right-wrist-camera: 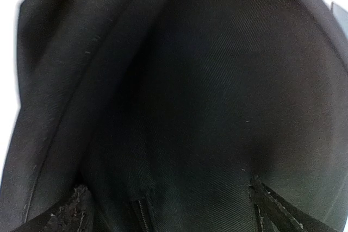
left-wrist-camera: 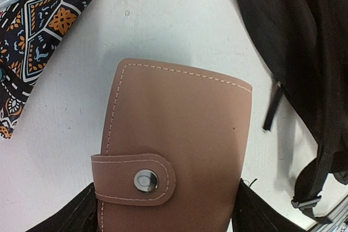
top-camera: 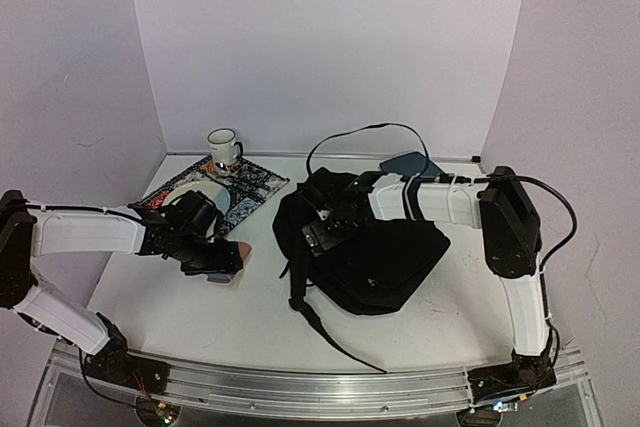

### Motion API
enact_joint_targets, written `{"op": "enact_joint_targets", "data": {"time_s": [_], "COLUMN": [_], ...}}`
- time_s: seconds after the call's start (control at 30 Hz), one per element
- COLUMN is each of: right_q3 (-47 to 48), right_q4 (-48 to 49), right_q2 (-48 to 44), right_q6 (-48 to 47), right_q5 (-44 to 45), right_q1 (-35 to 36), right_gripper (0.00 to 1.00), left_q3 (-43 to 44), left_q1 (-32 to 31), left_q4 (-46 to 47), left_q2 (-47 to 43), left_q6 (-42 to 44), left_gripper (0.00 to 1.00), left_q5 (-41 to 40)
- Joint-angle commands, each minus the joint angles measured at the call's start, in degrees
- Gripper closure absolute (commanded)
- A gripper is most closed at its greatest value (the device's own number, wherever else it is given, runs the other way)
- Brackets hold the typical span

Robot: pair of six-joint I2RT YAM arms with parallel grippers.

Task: Pack the student bag
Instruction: Pass from the left arm to the right

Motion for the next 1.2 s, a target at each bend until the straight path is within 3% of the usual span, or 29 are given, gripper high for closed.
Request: {"op": "enact_joint_targets", "data": {"time_s": [0.0, 0.27, 0.53, 0.93, 1.17], "right_q3": [-3.4, -18.6, -29.1, -26.5, -26.0], "right_q4": [1.4, 16.7, 34.4, 42.8, 45.6], "right_q2": [-9.3, -23.8, -26.9, -19.6, -17.4], "right_q6": [4.2, 14.7, 27.7, 36.1, 38.3], "right_q5": [-4.9, -13.2, -20.2, -24.5, -28.1], "right_q1": [1.0, 2.1, 2.1, 2.1, 2.2], "right_gripper": [0.02, 0.02, 0.02, 0.08, 0.2], "left_q3": [-0.3, 0.4, 0.9, 3.5, 5.4], "left_q1": [-0.6, -3.7, -6.5, -13.4, -15.5], "left_q4": [4.4, 9.1, 14.0, 18.8, 19.3], "left_q2": [-4.6, -6.6, -6.9, -3.8, -2.1], "left_q6": [-3.4, -8.0, -12.0, -14.1, -13.1], "left_gripper": [0.2, 0.2, 0.2, 0.2, 0.2], "left_q5": [2.8, 3.4, 2.5, -2.9, -5.9]}}
